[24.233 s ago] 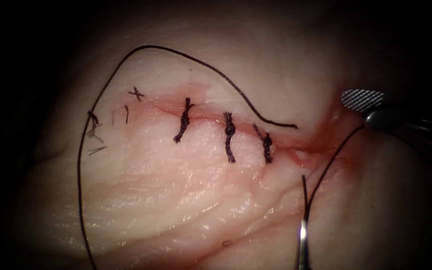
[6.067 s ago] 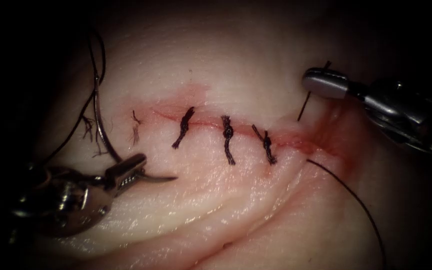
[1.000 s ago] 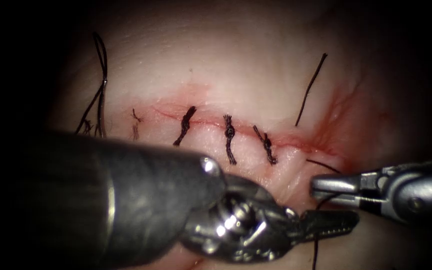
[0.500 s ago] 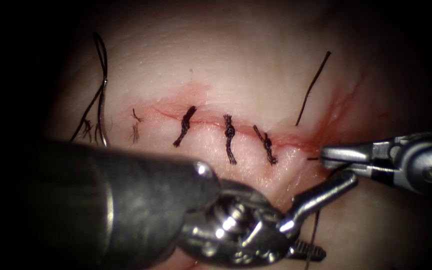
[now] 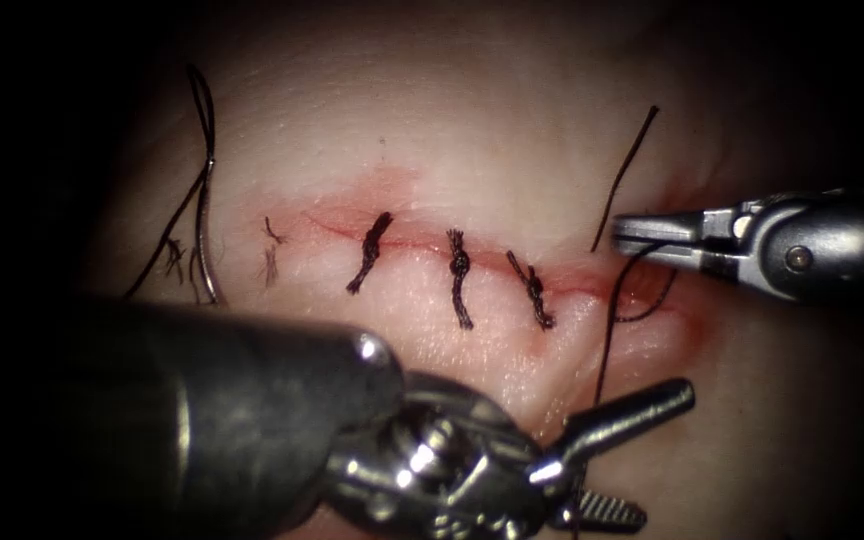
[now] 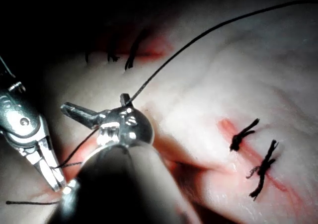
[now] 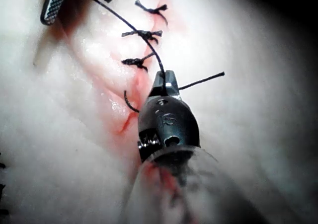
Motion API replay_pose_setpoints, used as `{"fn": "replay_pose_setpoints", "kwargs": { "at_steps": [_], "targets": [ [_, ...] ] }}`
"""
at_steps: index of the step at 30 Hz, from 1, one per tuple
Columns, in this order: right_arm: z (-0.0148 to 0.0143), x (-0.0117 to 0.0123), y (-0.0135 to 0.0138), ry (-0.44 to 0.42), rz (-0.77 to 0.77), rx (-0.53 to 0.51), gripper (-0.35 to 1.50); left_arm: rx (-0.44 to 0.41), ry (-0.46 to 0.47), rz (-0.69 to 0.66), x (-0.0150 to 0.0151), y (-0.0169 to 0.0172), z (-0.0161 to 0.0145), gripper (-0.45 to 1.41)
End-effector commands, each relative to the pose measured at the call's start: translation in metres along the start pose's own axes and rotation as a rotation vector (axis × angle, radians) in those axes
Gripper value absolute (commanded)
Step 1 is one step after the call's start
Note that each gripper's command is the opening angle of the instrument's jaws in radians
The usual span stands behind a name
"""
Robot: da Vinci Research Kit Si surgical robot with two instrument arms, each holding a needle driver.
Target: Wound Closure
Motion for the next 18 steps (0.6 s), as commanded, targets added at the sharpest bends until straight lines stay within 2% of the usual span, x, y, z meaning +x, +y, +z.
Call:
{"fn": "replay_pose_setpoints", "kwargs": {
  "at_steps": [1,7,10,13,18],
  "targets": [
    [0.0010,-0.0007,0.0003,-0.001,-0.002,-0.003,-0.35,0.005,0.003,0.001,-0.0003,0.0000,0.0004,0.86],
    [0.0020,-0.0014,0.0006,-0.003,0.000,0.005,-0.35,0.002,0.016,0.002,-0.0004,0.0001,-0.0008,0.96],
    [0.0027,-0.0015,0.0006,0.002,0.000,0.004,-0.35,0.003,0.018,-0.003,-0.0004,0.0002,-0.0011,0.93],
    [0.0033,-0.0018,0.0009,0.002,0.003,0.008,-0.35,0.003,0.017,-0.006,-0.0001,0.0006,-0.0011,0.78],
    [0.0034,-0.0029,0.0016,-0.002,0.010,0.008,-0.35,0.002,0.020,-0.005,0.0005,0.0008,-0.0015,0.73]
  ]
}}
